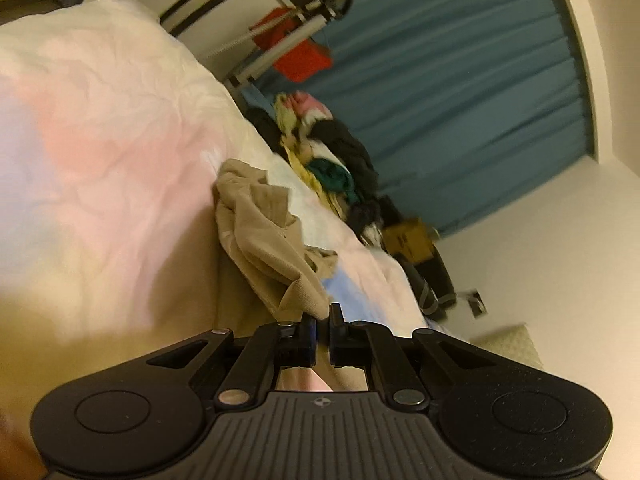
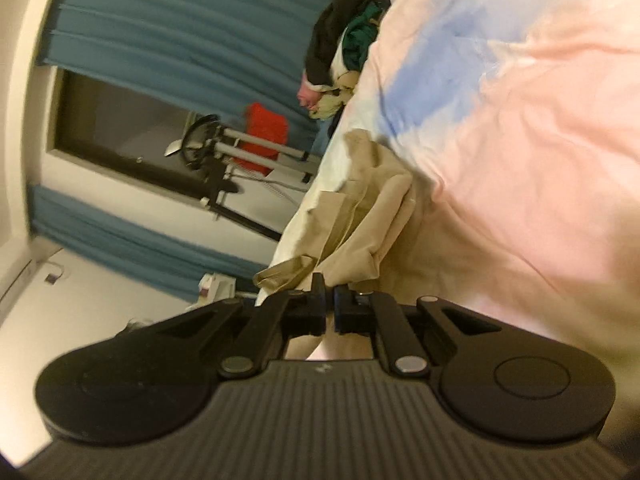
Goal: Fold clothes
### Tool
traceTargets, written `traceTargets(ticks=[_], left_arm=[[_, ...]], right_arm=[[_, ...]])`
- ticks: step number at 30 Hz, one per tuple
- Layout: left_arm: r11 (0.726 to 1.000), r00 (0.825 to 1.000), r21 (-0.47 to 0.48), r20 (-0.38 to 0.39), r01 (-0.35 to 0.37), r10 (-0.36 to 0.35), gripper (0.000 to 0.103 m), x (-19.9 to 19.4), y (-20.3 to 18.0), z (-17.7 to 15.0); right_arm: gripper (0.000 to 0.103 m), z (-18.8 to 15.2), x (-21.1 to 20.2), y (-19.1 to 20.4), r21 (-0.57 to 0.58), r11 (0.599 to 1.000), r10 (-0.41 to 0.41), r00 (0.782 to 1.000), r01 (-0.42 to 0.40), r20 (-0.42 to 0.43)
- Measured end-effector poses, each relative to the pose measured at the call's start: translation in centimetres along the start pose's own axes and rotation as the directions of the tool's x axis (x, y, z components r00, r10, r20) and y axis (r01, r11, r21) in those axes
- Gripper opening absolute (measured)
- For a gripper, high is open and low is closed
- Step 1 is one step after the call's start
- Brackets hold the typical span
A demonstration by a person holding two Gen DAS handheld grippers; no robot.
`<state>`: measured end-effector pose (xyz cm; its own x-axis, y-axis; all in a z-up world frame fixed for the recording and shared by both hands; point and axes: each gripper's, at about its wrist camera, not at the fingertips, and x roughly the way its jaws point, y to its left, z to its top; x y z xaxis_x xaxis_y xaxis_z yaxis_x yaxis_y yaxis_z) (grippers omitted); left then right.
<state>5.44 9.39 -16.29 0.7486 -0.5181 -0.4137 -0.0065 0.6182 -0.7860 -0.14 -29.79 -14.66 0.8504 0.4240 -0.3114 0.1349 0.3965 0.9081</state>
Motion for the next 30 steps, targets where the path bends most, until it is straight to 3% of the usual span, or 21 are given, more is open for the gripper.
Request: traceTargets(ticks=[4, 8, 17, 24, 30], left_arm=[[1.000, 0.999, 0.001, -0.045, -0.002, 0.002, 0.005, -3.3, -1.1, -1.4], [1.000, 0.996, 0.002, -0.089, -0.004, 0.004, 0.005, -6.6, -2.2, -2.8], [0.982, 0.987, -0.115, -0.075, -0.150, 0.142, 0.006, 4.9, -3.4, 5.3], [0.968, 0.967, -0.048, -0.083, -0.247, 0.243, 0.006, 14.6, -1.6, 8.8], [0.973, 0.968, 0.008, -0.099, -0.232, 0.231, 0.008, 18.2, 0.7, 8.9]], right_arm=[[0.007, -1.8, -5.1, 1.3, -0.027, 1.000, -0.010, 0.999, 0.009, -0.044], [0.007, -1.9, -5.8, 0.6, 0.038, 0.999, -0.028, 0.997, 0.030, -0.066], [0.007, 4.9, 6.3, 2.7, 0.048, 0.994, -0.098, 0.995, 0.098, 0.002], [0.008, 8.3, 15.0, 0.0, 0.058, 0.981, -0.187, 0.982, 0.187, -0.002], [0.009, 9.4, 17.7, -3.2, 0.001, 0.990, -0.144, 0.989, 0.144, -0.039]])
